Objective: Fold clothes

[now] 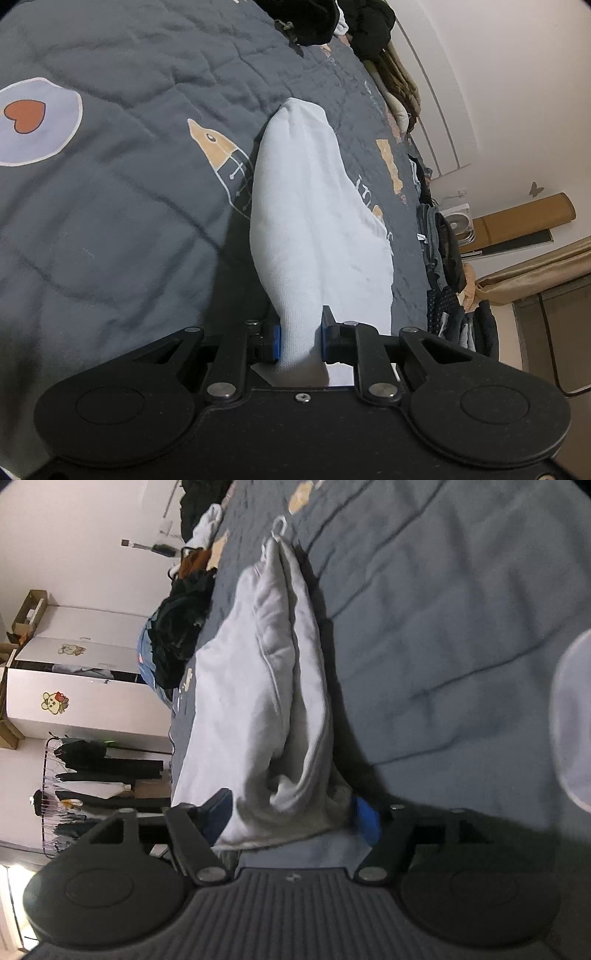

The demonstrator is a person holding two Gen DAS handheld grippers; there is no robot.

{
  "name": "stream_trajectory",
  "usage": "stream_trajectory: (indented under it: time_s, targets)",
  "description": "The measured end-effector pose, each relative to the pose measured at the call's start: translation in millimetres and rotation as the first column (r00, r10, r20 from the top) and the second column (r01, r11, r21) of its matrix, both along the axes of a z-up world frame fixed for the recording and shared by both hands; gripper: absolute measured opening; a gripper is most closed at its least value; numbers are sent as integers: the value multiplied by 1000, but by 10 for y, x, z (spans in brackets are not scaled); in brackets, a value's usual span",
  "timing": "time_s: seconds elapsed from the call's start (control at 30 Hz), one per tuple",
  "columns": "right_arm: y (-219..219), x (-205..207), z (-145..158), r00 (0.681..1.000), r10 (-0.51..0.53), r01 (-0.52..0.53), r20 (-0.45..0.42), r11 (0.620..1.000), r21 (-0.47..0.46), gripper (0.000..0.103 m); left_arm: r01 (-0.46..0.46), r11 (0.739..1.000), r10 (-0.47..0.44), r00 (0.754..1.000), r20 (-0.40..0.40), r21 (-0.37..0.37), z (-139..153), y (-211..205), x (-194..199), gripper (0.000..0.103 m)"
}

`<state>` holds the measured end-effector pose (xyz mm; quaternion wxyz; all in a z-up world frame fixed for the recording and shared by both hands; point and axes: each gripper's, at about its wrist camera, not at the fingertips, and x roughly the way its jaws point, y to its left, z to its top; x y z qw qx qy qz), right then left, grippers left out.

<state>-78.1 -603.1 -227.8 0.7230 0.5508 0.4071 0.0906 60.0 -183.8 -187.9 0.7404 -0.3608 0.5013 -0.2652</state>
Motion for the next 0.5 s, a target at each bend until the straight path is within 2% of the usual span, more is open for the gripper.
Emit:
stream_trajectory:
  time_s: [0.1,0.17,0.2,0.23,0.3,0.4,0.5]
  targets:
    - [-45,29,-87,997,-74,73,9,993,93,76,1,1000,-1,1000,-1,1,-2,8,10,18]
    - [1,50,-37,997,-72,71,16,996,61,72,-1,1000,1,1000,-2,4,0,15,14,18]
    - [51,65,19,998,-60,59,21,998,20,53,-2,1000,2,1000,-4,7,5,20,11,18]
    - [106,82,80,999,-45,46,26,999,-26,39,-3,1000,3,1000,-6,10,11,25,7,18]
    - [157,94,170,999,-41,43,30,997,-61,28,4,1000,-4,1000,-8,3,54,24,-34,18]
    - [133,32,383,995,-62,66,72,996,-53,24,34,999,-34,999,-2,-10,168,-7,-139,18]
    - [55,-156,653,991,-61,66,115,997,-37,23,99,995,-99,995,11,0,297,-88,-383,19]
